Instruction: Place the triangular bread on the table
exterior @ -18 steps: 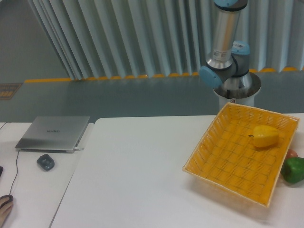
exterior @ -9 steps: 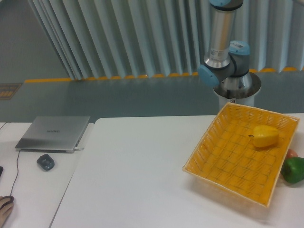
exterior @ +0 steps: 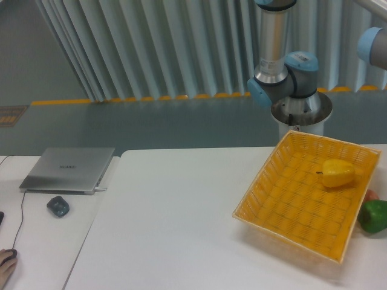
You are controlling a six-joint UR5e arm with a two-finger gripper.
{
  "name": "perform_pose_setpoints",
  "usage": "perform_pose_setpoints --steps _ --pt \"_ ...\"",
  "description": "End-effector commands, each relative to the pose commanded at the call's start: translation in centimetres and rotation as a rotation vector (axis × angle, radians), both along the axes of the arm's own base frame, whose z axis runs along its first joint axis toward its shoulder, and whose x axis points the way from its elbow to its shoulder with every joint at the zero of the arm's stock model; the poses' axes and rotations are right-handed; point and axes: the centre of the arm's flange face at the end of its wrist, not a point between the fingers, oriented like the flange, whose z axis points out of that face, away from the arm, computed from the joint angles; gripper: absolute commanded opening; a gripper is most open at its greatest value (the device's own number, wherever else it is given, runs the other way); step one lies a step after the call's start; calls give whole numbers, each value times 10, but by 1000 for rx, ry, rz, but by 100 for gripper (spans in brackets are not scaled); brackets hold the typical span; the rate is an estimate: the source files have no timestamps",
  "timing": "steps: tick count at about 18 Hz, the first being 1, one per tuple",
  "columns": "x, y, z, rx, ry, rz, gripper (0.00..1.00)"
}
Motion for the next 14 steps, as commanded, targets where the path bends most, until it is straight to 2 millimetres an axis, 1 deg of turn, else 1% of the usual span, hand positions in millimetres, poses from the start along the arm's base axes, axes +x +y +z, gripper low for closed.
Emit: perform_pose_setpoints --steps 3,14 --pt "4 8 -5 -2 -9 21 100" --pt "4 9 -9 -6 -16 20 100"
